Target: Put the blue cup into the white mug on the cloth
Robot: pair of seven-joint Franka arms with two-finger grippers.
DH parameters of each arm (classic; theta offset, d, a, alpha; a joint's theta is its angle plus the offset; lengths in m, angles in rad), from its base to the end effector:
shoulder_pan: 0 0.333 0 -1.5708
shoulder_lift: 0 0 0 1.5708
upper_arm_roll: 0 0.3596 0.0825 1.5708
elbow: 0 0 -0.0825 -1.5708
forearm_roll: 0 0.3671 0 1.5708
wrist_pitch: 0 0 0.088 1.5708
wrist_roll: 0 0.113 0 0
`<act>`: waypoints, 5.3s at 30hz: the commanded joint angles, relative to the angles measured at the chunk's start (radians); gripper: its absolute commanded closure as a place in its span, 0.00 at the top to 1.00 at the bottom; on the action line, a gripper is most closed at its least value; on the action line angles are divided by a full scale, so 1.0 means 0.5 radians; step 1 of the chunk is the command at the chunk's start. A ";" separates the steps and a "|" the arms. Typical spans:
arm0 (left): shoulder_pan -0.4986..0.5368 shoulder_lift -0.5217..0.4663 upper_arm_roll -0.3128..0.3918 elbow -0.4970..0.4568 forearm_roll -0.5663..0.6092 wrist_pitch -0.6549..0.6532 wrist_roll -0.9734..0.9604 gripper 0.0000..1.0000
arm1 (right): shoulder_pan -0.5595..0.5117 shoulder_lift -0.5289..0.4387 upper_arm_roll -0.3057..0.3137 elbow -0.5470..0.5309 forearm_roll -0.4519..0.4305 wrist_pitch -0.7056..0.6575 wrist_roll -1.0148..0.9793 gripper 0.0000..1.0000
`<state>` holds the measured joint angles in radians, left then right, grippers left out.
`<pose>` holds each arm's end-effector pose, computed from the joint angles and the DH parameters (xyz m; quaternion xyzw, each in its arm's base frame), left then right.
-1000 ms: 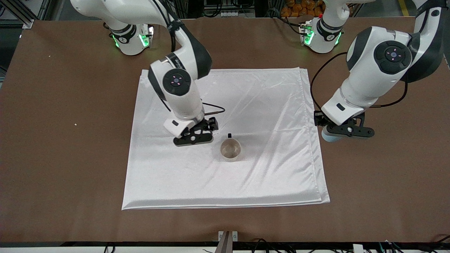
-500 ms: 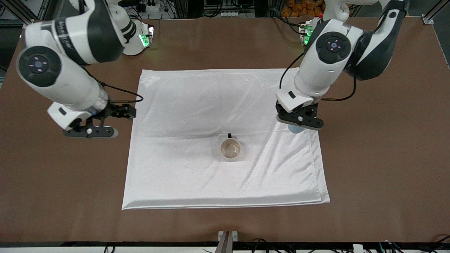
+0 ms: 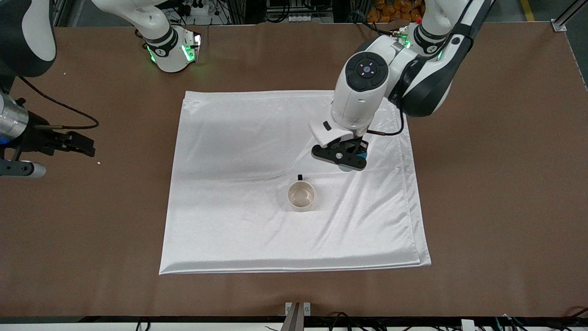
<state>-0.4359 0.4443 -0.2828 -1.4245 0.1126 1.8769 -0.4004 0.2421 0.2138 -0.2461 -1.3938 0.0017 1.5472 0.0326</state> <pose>0.5497 -0.4194 0.4900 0.9869 -0.1609 0.0077 0.0119 0.6060 0.0160 0.6211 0.9992 -0.0163 -0.0266 0.0254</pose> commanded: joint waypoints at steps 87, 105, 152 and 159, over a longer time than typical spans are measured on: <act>-0.607 0.833 0.449 0.554 0.023 0.627 -0.245 1.00 | -0.481 -0.179 0.462 -0.274 -0.028 0.240 -0.163 1.00; -0.579 0.498 0.449 0.514 0.036 0.201 -0.301 1.00 | -0.478 -0.176 0.462 -0.271 -0.025 0.234 -0.163 1.00; 0.114 -0.907 0.431 -0.338 -0.213 -0.398 0.095 1.00 | -0.475 -0.164 0.462 -0.237 -0.022 0.234 -0.160 1.00; 0.273 -0.974 0.431 -0.409 -0.216 -0.394 0.273 1.00 | -0.472 -0.164 0.462 -0.237 -0.019 0.234 -0.157 1.00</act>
<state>-0.3470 0.0134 -0.0608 -1.5657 0.0316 1.6582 -0.3220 0.0130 0.1527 -0.0245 -1.5028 -0.0012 1.6647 -0.0409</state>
